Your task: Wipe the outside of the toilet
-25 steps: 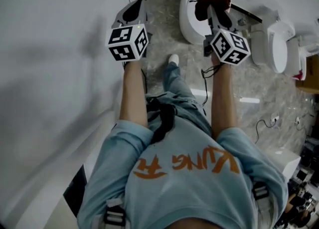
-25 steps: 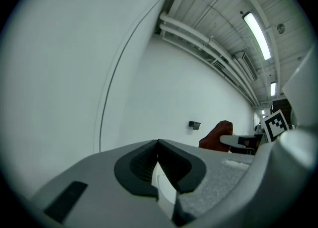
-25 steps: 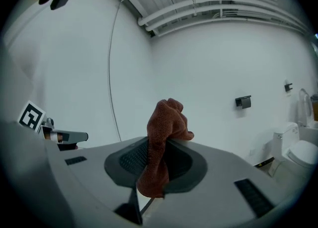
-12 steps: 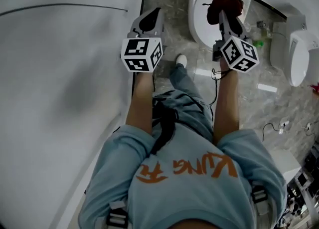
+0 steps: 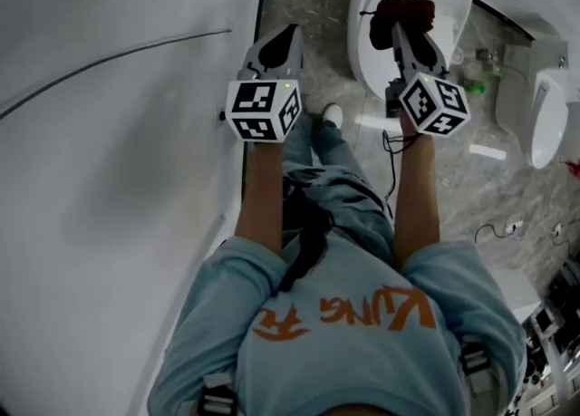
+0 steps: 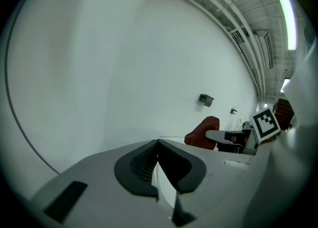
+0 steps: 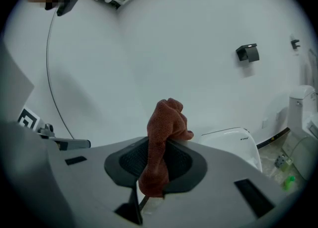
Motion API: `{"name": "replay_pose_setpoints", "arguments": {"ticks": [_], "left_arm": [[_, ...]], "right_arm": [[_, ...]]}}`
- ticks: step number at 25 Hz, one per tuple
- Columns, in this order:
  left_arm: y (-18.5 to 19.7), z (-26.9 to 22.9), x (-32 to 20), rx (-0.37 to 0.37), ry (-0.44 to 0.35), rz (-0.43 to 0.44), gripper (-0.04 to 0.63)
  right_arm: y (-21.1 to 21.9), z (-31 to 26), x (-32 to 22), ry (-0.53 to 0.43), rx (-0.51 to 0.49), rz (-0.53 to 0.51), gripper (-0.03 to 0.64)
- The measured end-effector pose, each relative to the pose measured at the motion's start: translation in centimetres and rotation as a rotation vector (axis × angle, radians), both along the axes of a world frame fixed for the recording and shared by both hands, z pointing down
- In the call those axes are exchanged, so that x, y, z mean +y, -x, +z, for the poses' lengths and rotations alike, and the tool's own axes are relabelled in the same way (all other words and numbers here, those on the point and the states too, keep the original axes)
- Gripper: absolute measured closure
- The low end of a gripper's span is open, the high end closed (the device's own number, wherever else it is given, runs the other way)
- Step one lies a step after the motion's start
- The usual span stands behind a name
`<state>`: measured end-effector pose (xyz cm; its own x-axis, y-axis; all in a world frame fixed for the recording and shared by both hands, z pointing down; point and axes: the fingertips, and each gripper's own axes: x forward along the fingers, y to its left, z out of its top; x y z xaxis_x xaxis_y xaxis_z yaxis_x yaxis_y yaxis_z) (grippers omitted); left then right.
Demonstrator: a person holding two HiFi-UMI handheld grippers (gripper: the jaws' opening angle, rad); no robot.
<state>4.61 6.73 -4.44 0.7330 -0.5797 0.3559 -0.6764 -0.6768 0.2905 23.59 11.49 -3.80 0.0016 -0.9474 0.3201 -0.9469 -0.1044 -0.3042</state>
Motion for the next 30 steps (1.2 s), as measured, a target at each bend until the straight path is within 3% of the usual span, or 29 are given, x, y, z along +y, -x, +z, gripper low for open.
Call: {"name": "replay_pose_setpoints", "arguments": {"ticks": [10, 21, 30], "left_arm": [[-1.2, 11.4, -3.5, 0.029, 0.163, -0.081, 0.603], [-0.6, 22.8, -3.5, 0.006, 0.273, -0.086, 0.601], [-1.7, 30.1, -2.0, -0.009, 0.349, -0.051, 0.603]], "right_arm": [[1.3, 10.8, -0.2, 0.224, 0.027, -0.089, 0.537], [6.9, 22.0, -1.9, 0.334, 0.006, -0.210, 0.537], [7.3, 29.3, -2.7, 0.420, 0.128, -0.310, 0.537]]}}
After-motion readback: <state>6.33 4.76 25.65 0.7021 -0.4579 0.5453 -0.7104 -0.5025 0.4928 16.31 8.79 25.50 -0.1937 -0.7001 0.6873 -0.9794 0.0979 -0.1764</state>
